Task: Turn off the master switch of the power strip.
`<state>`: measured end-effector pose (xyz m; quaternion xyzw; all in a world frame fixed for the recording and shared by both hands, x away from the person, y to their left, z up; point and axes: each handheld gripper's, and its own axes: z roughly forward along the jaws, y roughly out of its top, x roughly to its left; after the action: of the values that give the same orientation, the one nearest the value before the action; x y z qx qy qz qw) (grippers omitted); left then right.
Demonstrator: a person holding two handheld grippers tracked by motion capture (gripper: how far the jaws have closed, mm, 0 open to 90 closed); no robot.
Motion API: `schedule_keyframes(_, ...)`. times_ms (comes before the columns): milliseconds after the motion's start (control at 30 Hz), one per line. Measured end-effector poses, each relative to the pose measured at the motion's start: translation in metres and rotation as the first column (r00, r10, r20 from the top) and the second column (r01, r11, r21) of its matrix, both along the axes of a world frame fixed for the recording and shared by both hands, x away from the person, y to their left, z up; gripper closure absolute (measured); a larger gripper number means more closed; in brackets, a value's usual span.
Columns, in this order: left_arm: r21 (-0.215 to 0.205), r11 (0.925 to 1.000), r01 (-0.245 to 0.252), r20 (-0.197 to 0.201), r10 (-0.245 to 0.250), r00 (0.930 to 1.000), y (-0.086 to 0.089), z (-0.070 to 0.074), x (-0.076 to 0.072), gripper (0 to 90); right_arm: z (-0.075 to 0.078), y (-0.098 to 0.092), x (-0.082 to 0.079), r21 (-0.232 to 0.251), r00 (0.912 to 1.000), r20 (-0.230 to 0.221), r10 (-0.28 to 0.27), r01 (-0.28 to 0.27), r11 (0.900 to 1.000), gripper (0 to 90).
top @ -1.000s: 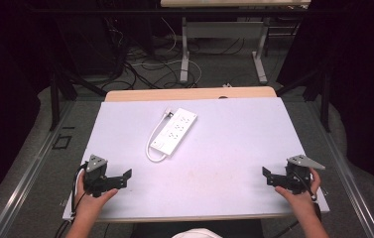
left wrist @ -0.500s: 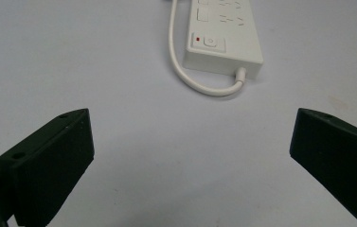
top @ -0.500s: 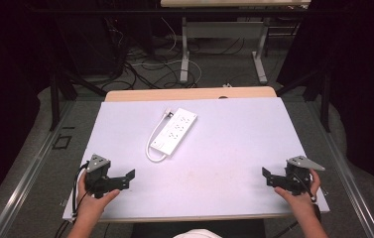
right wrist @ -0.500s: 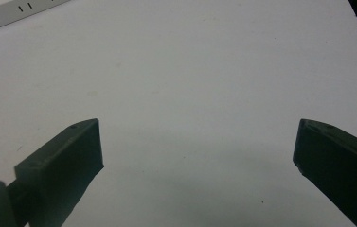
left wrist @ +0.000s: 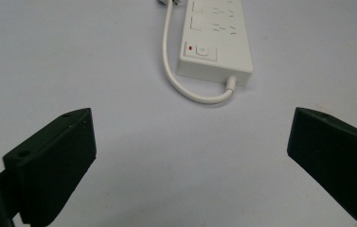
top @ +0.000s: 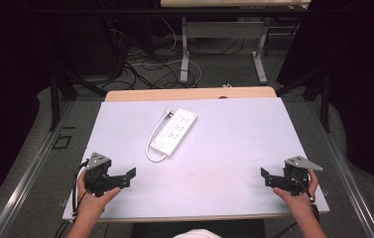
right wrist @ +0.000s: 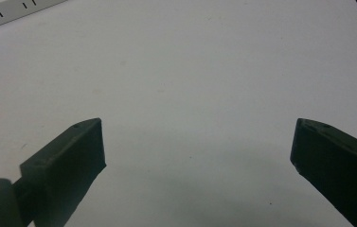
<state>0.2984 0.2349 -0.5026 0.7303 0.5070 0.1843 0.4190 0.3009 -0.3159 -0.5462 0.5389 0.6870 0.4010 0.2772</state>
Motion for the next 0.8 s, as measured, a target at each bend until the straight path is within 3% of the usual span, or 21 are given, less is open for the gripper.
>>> schedule_keyframes(500, -0.006, 0.9997, -0.023, -0.011, 0.023, 0.9997, 0.003, 0.016, 0.002, 14.0, 0.0, 0.002, -0.001, 0.002, 0.9999, -0.012, 0.004, -0.004, 1.0, 5.0)
schedule_keyframes(800, 0.011, 0.9999, -0.002, -0.008, 0.002, 1.0, 0.001, 0.031, 0.008, 16.9, 0.0, 0.003, -0.001, 0.006, 0.9999, -0.016, 0.002, -0.002, 1.0, 5.3)
